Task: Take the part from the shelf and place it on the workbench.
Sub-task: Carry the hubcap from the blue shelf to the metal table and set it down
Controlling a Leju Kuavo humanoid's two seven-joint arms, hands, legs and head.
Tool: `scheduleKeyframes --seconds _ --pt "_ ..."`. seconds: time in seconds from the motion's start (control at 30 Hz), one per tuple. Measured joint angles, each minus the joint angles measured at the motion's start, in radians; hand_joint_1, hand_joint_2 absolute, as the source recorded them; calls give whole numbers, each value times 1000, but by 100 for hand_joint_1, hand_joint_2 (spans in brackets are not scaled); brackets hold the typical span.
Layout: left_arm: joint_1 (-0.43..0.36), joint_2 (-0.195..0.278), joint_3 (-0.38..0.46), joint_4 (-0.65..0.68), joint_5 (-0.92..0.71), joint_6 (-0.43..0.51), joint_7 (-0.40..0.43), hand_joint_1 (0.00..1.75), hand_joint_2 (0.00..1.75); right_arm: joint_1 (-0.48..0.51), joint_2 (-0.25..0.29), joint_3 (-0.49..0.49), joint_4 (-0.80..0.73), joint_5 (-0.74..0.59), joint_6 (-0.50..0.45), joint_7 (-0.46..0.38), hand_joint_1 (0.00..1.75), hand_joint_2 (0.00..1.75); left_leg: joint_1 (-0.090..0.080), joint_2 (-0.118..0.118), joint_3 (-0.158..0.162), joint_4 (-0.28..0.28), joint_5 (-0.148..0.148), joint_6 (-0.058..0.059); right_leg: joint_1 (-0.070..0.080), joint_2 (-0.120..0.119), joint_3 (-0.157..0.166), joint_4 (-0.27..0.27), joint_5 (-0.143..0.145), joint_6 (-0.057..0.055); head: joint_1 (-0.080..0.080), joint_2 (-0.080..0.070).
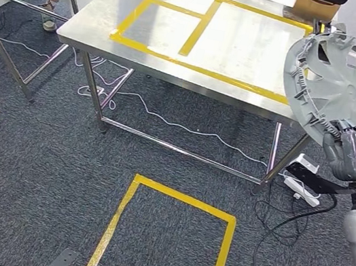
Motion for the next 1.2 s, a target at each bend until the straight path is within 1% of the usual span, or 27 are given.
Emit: scheduleKeyframes --seconds 0.17,0.27,0.5,0.73,0.9,1.2 --pt "-2 0 0 0 -4 -1 3 0 175 -40 2 14 25 10 11 -6 175 175 1 0 0 -1 2 -2 1 0 -2 2 0 0 0 0" --pt "-4 -1 -2 0 -7 -2 5 0 175 -85 14 31 64 27 17 -13 175 175 1 0 -1 -1 3 -3 1 1 -3 3 0 -1 0 0" --pt "-13 -2 -6 0 -14 -5 10 0 175 -180 63 82 159 52 17 -16 175 175 1 0 -1 -1 4 -4 1 1 -3 5 1 -1 0 0" --pt "-20 -4 -8 0 -24 -8 15 0 175 -248 136 147 253 67 13 -10 175 175 2 0 -1 -1 4 -4 1 1 -4 5 1 -2 0 0" --pt "-22 -6 -8 0 -24 -9 17 0 175 -256 181 180 319 58 -14 -10 175 175 2 -1 -2 -1 5 -5 2 0 -5 5 1 -2 0 0" --pt "-22 -6 -9 0 -30 -14 17 0 175 -234 225 218 376 52 -37 -21 175 175 3 -1 -2 -1 5 -5 2 0 -5 5 1 -2 0 0"
